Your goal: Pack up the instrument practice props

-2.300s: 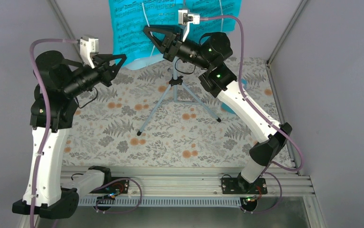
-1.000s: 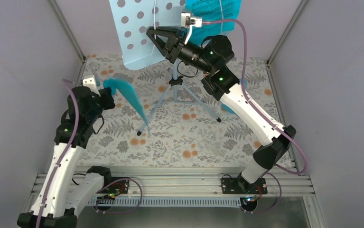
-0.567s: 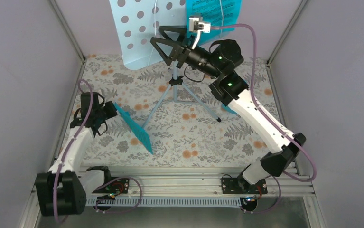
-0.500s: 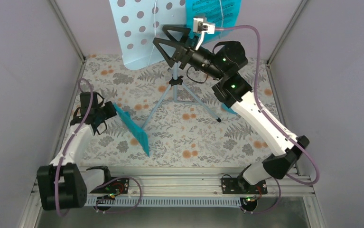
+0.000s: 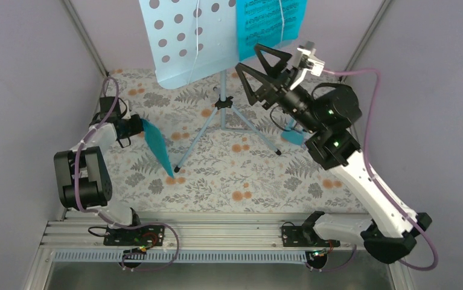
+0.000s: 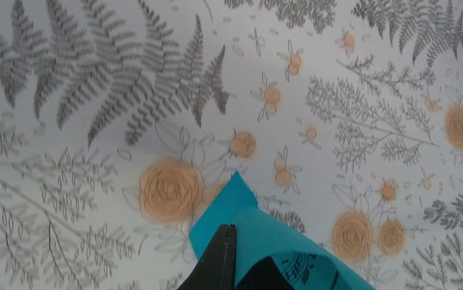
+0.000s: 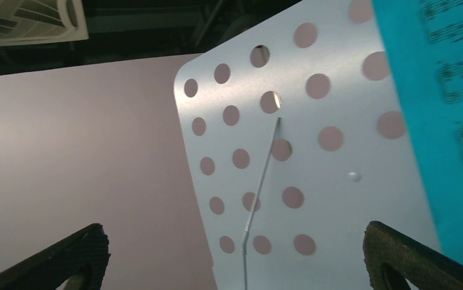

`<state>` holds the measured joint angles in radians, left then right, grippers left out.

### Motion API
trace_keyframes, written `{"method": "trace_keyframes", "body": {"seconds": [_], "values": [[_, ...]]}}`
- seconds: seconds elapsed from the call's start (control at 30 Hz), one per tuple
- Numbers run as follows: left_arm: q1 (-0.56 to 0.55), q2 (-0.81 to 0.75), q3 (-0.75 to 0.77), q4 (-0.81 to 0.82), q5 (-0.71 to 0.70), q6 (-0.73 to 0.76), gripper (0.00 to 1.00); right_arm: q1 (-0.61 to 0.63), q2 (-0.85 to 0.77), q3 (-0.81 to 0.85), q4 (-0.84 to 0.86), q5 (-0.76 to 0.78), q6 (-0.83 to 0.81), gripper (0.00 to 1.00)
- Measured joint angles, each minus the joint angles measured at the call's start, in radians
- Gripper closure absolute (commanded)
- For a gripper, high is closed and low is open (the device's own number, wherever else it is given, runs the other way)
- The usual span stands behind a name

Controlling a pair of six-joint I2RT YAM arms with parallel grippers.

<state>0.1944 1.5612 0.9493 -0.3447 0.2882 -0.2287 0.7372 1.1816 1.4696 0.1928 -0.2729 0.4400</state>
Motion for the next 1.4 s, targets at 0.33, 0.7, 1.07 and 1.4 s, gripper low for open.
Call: {"method": "trace_keyframes", "body": {"seconds": [0.33,0.7,1.07,1.4], "values": [[0.0,-0.043,0.092,-0.087,-0.054,0.053,0.98,0.0,-0.2,-0.182,-0.11,0.288,-0.101,0.0],[0.0,-0.457,0.072,-0.269,-0.185,0.087,0.98,0.0,-0.2,-0.257,-0.195,0.418,-0.141,0.01],[0.0,-0.518,0.094,-0.426,-0.341,0.132,0.98,0.0,-0.207,-0.291,-0.206,0.449,-0.14,0.01],[-0.034,-0.036,0.242,-0.357,-0.338,0.166,0.98,0.0,-0.237,-0.317,-0.219,0.503,-0.136,0.0]]}}
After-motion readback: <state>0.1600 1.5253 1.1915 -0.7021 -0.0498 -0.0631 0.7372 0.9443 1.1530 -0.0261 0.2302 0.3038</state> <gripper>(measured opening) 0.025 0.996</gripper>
